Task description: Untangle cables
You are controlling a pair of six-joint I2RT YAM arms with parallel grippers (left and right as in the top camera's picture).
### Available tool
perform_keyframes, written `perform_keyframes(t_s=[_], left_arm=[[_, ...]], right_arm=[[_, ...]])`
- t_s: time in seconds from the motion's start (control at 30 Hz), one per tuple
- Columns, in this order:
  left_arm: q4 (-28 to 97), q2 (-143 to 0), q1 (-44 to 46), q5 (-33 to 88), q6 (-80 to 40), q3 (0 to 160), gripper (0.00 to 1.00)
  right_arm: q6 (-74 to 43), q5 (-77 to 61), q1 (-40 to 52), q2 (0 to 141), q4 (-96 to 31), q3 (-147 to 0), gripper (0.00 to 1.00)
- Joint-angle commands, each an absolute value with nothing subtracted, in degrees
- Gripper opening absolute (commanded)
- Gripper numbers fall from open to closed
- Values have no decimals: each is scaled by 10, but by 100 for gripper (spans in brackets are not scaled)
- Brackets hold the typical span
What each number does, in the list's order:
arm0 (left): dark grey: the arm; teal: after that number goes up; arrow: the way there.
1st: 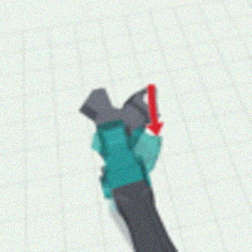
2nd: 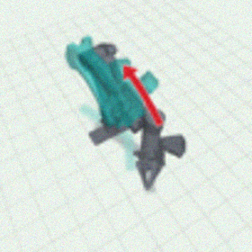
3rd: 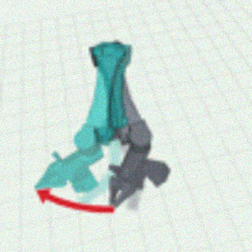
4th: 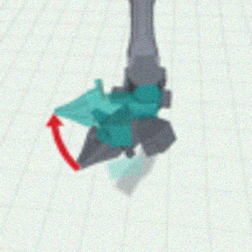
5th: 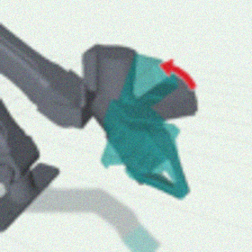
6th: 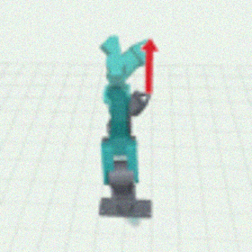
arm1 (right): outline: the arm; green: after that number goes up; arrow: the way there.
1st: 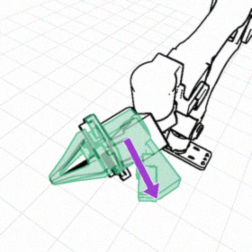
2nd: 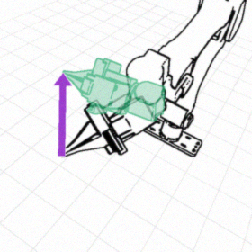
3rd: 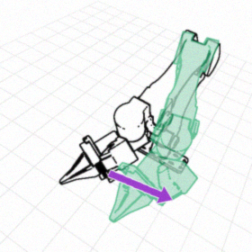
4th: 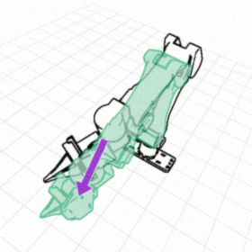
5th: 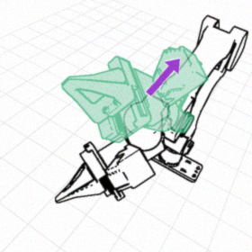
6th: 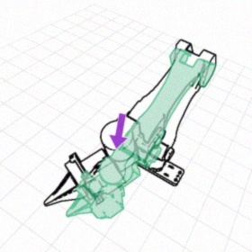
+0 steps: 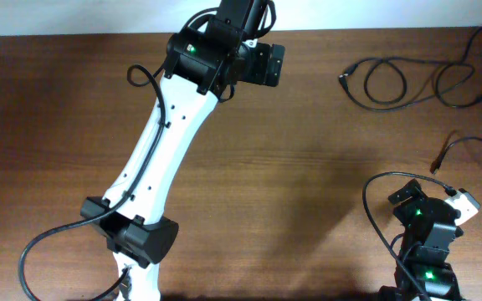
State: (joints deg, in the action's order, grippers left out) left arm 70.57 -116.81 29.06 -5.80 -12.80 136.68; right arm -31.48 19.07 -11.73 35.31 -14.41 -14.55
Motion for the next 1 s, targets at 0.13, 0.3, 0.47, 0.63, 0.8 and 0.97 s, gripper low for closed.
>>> perform_keyframes(t_s=[0.13,0.3,0.47,0.63,0.8,0.97], left_arm=[[736,-1173,289,-23,-125,1364,99],[696,-1173,289,-39,-119,1364,99],[575,-1173,287,-37,-102,1366,99],[465,-1127,324,-108,19,1366,99],[475,-1080,348,-178,24,1353,99],[434,-1005,348,-180,24,1240,99]], right_arm=[[-318,202,-113,352,-144,-141,99],[-318,202,-113,352,-144,-141,99],[-318,202,-113,352,-144,-141,99],[-318,202,-113,352,-144,-141,99],[-318,202,-113,352,-144,-141,99],[-318,202,-113,352,-144,-141,99]])
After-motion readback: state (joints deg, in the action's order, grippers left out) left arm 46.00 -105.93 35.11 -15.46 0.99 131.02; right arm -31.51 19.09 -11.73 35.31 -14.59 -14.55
